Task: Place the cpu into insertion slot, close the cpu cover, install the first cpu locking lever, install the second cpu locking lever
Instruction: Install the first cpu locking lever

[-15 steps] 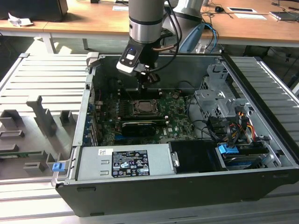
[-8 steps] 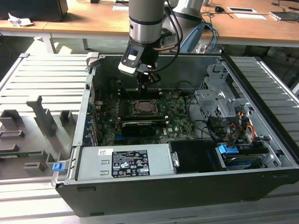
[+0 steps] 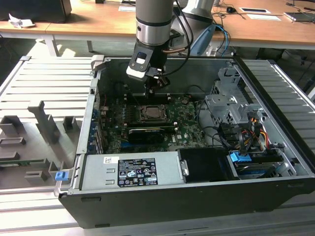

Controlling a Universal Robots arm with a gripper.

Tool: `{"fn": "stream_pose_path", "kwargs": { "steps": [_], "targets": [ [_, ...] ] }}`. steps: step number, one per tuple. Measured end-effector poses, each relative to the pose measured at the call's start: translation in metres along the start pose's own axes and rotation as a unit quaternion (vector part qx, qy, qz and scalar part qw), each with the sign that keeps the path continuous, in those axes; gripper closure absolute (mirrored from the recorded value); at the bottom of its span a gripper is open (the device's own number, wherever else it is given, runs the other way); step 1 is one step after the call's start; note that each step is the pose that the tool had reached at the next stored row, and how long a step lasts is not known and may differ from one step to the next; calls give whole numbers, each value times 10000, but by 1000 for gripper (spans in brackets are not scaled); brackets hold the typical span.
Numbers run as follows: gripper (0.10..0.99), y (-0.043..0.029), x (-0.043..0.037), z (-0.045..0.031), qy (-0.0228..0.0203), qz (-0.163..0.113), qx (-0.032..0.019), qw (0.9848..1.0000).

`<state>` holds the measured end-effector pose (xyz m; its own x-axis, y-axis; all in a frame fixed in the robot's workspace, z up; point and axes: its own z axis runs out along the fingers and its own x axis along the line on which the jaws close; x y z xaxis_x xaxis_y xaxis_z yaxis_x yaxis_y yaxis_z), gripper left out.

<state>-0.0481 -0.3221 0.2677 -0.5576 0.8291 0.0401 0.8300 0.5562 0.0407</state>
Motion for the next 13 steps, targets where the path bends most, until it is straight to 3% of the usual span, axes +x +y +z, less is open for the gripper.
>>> {"fn": "stream_pose_path", "kwargs": {
  "steps": [13],
  "targets": [
    [980,0,0,0,13,-312,13,9995]
  ]
}}
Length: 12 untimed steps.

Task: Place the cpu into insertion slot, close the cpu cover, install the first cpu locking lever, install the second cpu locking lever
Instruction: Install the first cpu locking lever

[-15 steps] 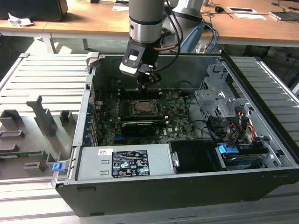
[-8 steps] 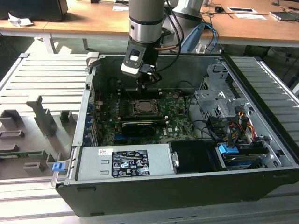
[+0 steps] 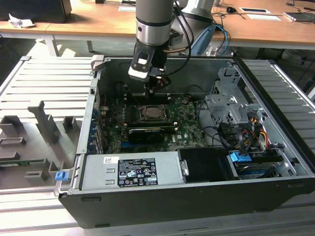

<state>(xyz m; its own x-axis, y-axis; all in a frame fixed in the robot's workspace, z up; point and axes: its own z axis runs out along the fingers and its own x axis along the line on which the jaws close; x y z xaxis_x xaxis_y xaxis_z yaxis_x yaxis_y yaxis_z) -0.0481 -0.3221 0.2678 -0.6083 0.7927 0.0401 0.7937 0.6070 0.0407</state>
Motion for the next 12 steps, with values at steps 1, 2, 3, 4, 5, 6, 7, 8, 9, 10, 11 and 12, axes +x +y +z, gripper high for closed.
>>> {"fn": "stream_pose_path", "kwargs": {
  "steps": [1,2,3,4,5,6,7,8,9,10,11,12],
  "targets": [
    [980,0,0,0,1,-30,1,10000],
    [980,0,0,0,2,-58,2,10000],
    [980,0,0,0,3,-74,3,10000],
    [980,0,0,0,4,-89,3,10000],
    [980,0,0,0,4,-108,4,9999],
    [980,0,0,0,5,-121,5,9999],
    [980,0,0,0,6,-141,6,9999],
    [980,0,0,0,6,-156,6,9999],
    [980,0,0,0,8,-198,8,9998],
    [980,0,0,0,9,-229,9,9997],
    [980,0,0,0,10,-249,10,9997],
    [980,0,0,0,11,-264,10,9996]
  ]
}}
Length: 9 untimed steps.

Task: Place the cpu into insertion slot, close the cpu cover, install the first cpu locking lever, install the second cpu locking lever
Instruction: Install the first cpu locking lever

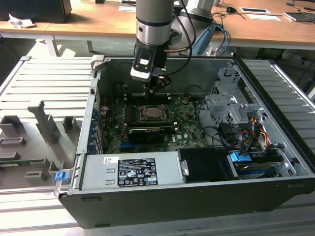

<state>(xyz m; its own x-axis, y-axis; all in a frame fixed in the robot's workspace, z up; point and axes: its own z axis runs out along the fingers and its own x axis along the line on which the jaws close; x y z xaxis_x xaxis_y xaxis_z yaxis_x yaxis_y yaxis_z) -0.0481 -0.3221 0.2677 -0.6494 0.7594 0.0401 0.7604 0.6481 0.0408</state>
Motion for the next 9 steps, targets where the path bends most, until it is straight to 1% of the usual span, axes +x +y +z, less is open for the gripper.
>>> {"fn": "stream_pose_path", "kwargs": {
  "steps": [9],
  "targets": [
    [980,0,0,0,8,-193,8,9998]
  ]
}}
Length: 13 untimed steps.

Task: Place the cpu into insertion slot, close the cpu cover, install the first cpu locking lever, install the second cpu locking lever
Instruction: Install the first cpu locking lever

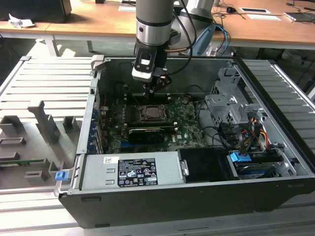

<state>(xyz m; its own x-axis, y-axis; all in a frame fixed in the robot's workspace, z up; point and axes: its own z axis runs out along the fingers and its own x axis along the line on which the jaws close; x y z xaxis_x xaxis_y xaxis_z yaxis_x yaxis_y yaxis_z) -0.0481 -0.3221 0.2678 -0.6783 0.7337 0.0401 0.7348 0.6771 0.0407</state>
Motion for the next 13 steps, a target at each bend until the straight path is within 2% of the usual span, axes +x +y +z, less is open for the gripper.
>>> {"fn": "stream_pose_path", "kwargs": {
  "steps": [13],
  "targets": [
    [980,0,0,0,14,-332,13,9994]
  ]
}}
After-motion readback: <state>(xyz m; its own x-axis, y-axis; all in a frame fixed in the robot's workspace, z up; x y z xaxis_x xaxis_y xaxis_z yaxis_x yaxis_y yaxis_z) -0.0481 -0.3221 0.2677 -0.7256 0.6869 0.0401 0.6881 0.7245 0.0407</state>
